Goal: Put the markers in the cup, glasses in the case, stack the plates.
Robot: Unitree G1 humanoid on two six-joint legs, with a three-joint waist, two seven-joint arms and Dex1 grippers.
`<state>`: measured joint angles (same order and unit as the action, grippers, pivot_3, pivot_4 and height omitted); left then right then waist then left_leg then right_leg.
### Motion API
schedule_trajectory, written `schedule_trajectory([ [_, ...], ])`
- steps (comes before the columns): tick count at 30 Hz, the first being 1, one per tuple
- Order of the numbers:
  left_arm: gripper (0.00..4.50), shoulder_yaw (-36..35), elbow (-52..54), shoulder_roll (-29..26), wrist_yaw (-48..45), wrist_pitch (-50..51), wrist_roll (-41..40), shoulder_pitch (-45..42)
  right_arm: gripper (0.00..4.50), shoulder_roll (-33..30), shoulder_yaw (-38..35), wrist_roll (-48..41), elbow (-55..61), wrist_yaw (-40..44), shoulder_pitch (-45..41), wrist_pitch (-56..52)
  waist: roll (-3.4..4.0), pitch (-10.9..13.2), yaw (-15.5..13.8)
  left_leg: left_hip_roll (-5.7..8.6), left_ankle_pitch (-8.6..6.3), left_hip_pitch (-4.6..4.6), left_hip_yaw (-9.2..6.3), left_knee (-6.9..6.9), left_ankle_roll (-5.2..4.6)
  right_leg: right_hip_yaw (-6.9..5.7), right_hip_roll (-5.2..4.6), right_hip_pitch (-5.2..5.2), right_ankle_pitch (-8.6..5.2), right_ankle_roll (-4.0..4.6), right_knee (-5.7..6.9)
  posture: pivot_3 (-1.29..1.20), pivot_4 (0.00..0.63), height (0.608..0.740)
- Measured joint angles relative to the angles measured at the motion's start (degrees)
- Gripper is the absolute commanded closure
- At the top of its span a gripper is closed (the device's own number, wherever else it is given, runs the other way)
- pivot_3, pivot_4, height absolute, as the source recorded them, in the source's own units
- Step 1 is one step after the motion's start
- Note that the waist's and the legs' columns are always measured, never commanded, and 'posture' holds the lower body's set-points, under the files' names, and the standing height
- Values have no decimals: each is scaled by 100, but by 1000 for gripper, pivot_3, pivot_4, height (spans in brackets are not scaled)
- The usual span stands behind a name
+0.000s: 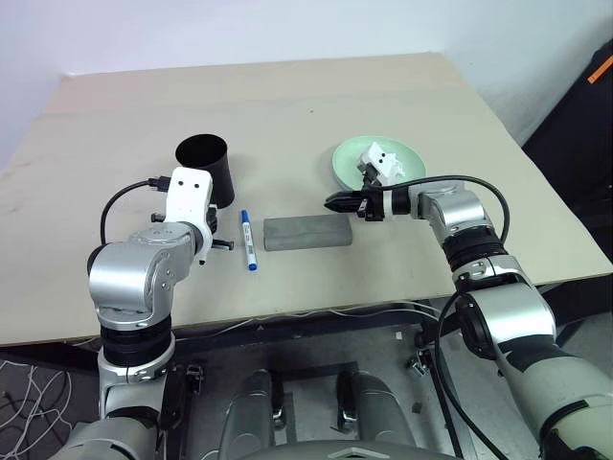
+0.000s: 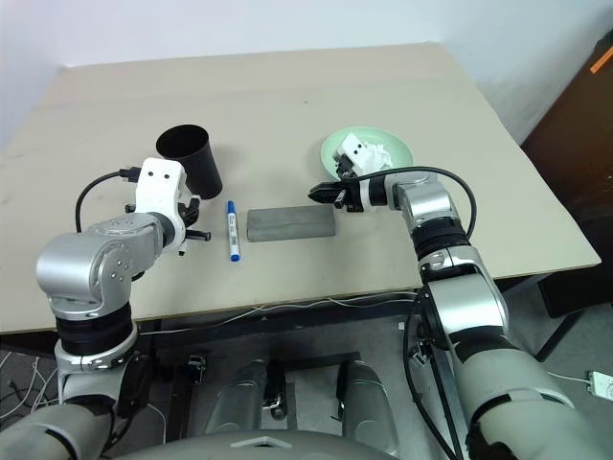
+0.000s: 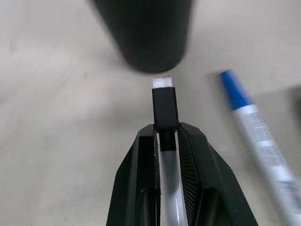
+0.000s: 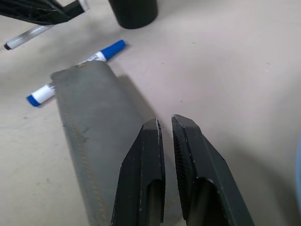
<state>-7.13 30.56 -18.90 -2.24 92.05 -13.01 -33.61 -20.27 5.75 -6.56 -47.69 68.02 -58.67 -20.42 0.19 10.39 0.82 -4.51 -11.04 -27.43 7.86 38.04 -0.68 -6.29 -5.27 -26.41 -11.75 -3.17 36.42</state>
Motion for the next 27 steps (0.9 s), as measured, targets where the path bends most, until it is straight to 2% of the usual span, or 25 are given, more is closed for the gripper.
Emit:
schedule_trajectory([
  [5, 4255, 49, 409, -110, -367, -99, -205, -35, 4045, -1, 0, -75, 1, 115, 0, 0, 0, 0, 1, 0, 0, 0, -1, 0, 0, 0, 1, 0, 0, 0, 0, 0, 150, 701],
  [9, 4255, 78, 548, -160, -656, -663, -318, -284, 4045, -1, -1, -110, 9, 159, 1, 1, 0, 0, -4, 1, 0, 0, 0, 1, 0, 0, 1, 1, 0, 1, 0, 0, 150, 701],
  [12, 4255, 101, 600, -182, -844, -1476, -351, -475, 4045, -1, -2, -168, 44, 226, 1, -17, 0, 0, 1, 1, 0, 0, 1, 1, 0, 0, 1, 1, 0, 1, -1, 0, 150, 701],
  [18, 4255, 319, 437, -310, -1141, -3956, -87, -405, 4045, -90, -148, -579, 737, 608, 180, -337, 1, 0, -4, 0, 1, 0, 5, -1, -1, 1, 3, 0, 1, -1, -2, 0, 150, 701],
  [27, 4255, -17, -1159, -217, -1305, -6754, 158, -7, 4045, -270, -608, -1681, 2540, 719, 894, -1347, 1, 0, -22, -1, 0, 1, 3, 4, -2, 0, 1, 2, 0, 2, -1, 0, 150, 701],
])
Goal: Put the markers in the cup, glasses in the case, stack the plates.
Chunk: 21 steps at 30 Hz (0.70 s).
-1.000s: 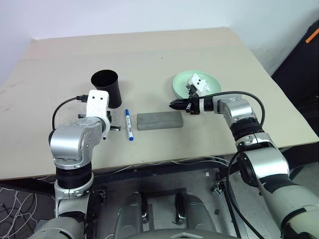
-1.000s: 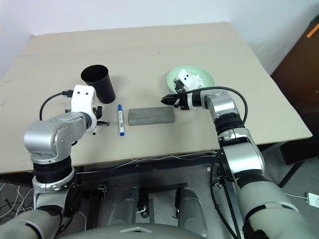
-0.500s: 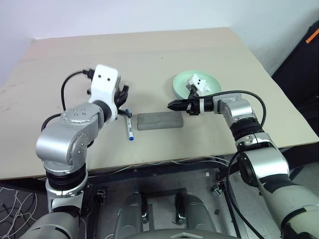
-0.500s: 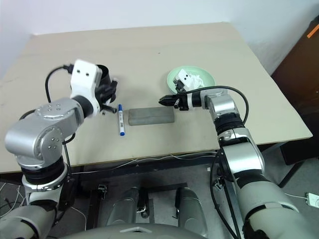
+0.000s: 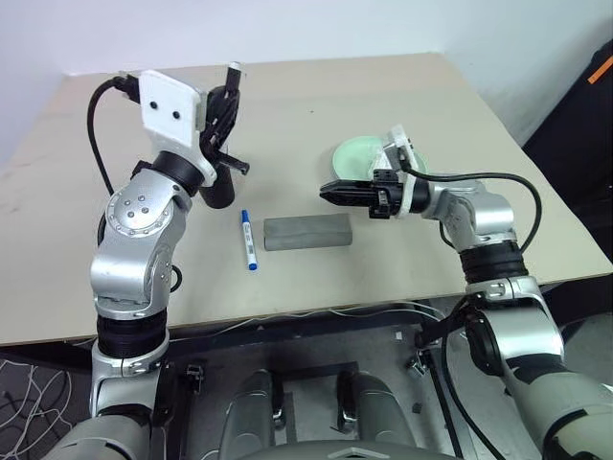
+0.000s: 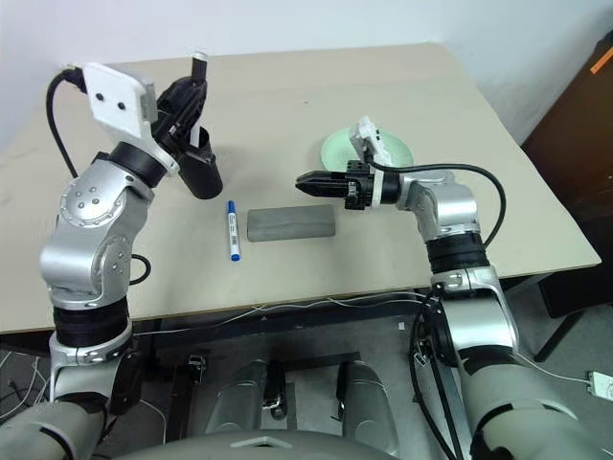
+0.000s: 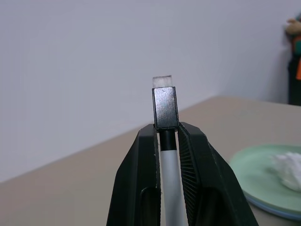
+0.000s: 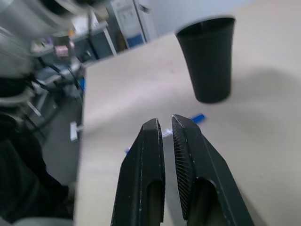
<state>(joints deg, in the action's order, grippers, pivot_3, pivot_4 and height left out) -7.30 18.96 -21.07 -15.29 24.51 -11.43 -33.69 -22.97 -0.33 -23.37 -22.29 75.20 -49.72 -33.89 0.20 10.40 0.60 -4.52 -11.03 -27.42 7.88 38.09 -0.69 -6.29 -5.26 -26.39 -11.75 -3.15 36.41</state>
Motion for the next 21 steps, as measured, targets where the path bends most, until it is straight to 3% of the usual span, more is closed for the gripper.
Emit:
schedule_trajectory([
  [8, 4255, -140, -1353, -82, -264, -1539, 85, -134, 4045, -86, -46, -371, 928, -502, 503, -467, 0, 0, -2, 0, 0, -2, 0, 0, -1, -1, 0, -2, 0, 0, -2, 0, 150, 701],
  [21, 4255, -517, -3240, -89, -653, -2580, -292, -814, 4045, -348, -79, -446, 1038, -992, 506, -335, 0, 0, 4, 0, 6, -3, 2, -1, -12, -1, 4, -2, 0, -4, -4, 0, 150, 701],
])
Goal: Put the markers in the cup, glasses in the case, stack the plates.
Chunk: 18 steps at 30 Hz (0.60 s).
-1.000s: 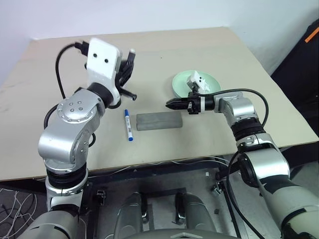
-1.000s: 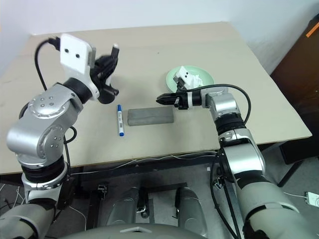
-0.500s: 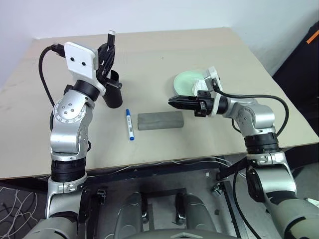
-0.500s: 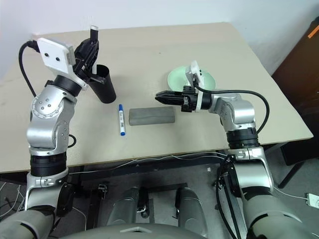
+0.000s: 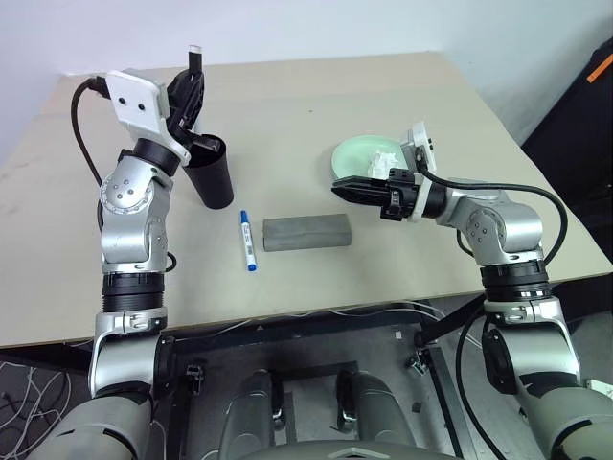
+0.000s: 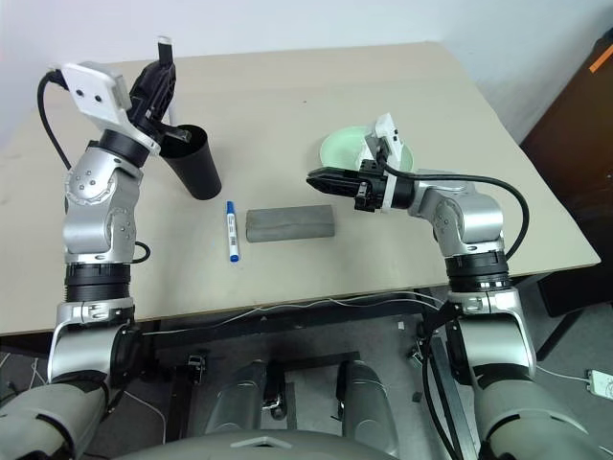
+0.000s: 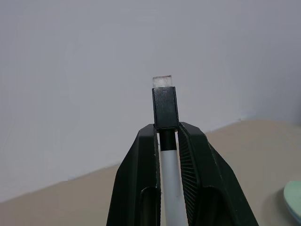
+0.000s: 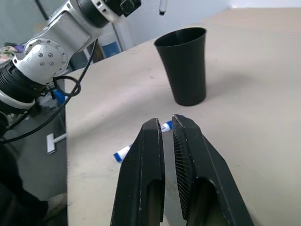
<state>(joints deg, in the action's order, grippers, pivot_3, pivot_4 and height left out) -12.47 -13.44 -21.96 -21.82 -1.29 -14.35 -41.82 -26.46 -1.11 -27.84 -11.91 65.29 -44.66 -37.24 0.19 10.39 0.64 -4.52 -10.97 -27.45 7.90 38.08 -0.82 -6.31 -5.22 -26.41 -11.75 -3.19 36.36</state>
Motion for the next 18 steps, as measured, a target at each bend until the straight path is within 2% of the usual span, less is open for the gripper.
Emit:
schedule_trajectory([
  [10, 4255, -31, -939, -26, -169, -648, 3, 1, 4045, -176, -26, -63, 91, -140, -12, 42, 0, 0, -2, -1, -2, 0, -1, 2, 3, 0, 0, 0, 0, 2, 0, 0, 150, 701],
  [18, 4255, -67, -1208, -25, -166, -898, -9, 1, 4045, -184, -26, -56, 82, -258, -59, 175, 0, 0, -5, -2, -2, 0, -1, 2, 4, 0, 0, 0, 0, 2, 0, 0, 150, 701],
])
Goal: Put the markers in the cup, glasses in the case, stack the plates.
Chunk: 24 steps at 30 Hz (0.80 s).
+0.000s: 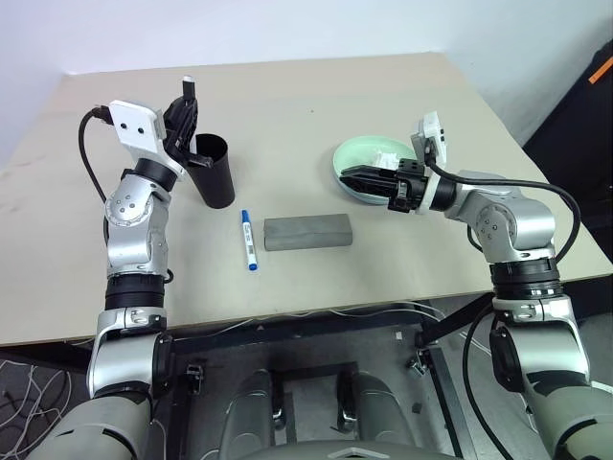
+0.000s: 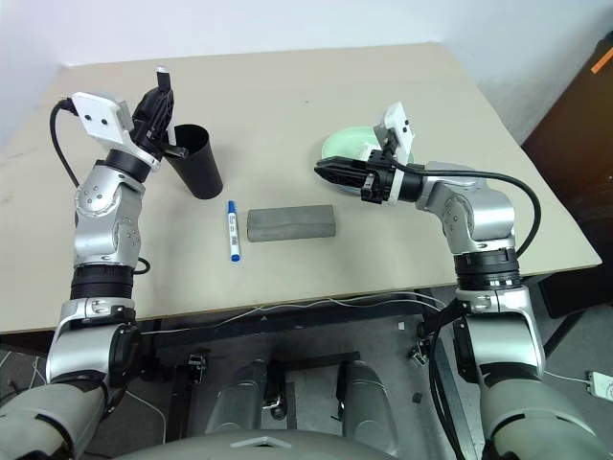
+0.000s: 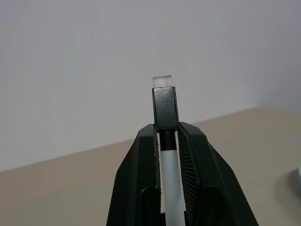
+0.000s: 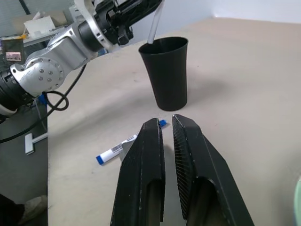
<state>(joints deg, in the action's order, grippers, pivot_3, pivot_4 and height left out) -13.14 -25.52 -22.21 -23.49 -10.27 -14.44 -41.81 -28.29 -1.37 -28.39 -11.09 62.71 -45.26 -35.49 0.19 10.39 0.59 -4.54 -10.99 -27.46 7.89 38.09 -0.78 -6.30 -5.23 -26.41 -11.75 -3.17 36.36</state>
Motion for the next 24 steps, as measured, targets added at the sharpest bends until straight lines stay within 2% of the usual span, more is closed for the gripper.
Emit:
schedule_trajectory([
  [5, 4255, 2, -125, 2, 73, -82, 20, 24, 4045, -91, 0, -12, 1, 3, 0, 6, 0, 0, 2, 0, 0, 0, 0, 0, 0, 0, 0, 0, 0, 0, -1, 0, 150, 701],
  [9, 4255, 11, -128, 4, 114, -147, 36, 78, 2872, -157, -26, -71, 3, 5, 0, -12, 0, 0, 3, -1, 0, 0, 0, 0, 0, 0, 0, -1, 0, 0, -1, 0, 150, 701],
  [17, 4255, 25, -127, 49, 124, -149, 43, 136, 138, -170, -27, -99, 1, -90, 1, 61, 0, 0, 2, -1, 0, 0, 0, 0, 0, 0, 0, 0, 0, 0, 0, 0, 150, 701],
  [24, 4255, 27, -136, 95, 153, -160, 56, 139, 35, -170, -27, -91, -54, -180, 1, 186, 0, 0, 1, -1, 0, 0, 0, 0, 0, 0, 0, 0, 0, 0, 0, 0, 150, 701],
])
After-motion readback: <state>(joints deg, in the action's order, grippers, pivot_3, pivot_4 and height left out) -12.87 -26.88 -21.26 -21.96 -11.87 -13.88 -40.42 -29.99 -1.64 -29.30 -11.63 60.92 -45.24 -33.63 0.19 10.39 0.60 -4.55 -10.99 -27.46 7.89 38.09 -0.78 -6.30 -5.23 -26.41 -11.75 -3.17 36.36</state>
